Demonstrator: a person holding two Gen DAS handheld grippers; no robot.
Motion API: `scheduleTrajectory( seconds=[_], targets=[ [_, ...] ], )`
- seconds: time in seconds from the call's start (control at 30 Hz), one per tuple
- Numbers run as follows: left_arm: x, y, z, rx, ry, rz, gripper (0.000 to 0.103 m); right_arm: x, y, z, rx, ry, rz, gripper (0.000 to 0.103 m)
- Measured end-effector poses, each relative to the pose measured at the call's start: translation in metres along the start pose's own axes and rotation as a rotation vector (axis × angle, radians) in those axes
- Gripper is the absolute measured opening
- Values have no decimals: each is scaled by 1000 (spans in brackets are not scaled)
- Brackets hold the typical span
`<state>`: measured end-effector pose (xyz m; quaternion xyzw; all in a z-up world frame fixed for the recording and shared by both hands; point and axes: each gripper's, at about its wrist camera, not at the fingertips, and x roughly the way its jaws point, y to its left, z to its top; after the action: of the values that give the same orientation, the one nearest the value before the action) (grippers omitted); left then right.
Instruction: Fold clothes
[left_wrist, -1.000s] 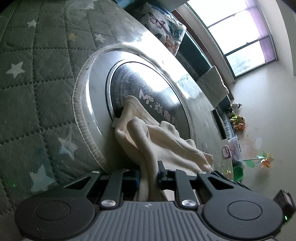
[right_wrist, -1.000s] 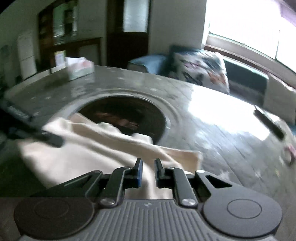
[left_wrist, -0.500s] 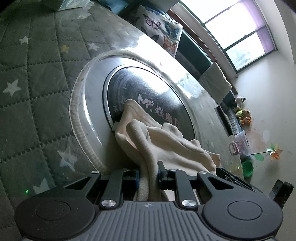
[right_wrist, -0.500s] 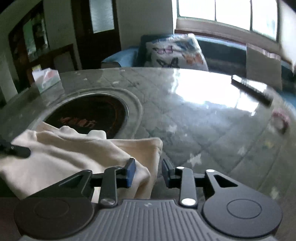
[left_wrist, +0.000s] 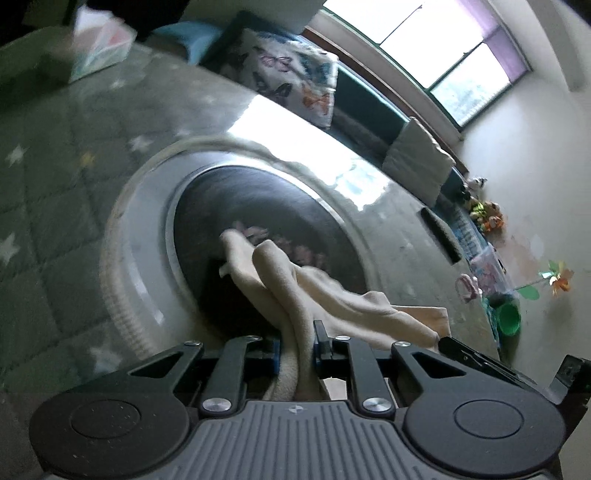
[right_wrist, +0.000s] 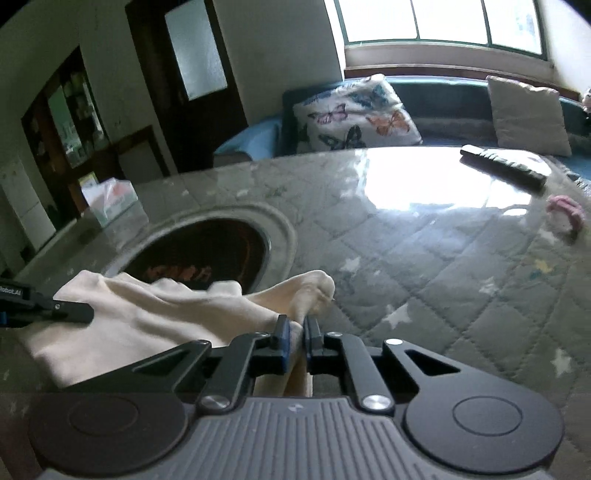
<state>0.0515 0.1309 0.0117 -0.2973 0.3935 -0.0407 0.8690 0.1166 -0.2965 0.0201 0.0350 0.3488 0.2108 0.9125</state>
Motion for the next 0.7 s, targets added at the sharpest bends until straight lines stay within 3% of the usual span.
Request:
scheduleTrajectory(
  seconds=[0.23,0.57,0.7],
  targets=[
    [34,-64,5,120,32,-63,16,-41,-36,6,15,-78,-106,7],
    [124,-171,2,243,148,-209,16,-95,-126,5,90,-124,-365,5],
    [152,-198,-10,309,194,-220,16,-107,-160,1,128,-119,-461,5]
  ],
)
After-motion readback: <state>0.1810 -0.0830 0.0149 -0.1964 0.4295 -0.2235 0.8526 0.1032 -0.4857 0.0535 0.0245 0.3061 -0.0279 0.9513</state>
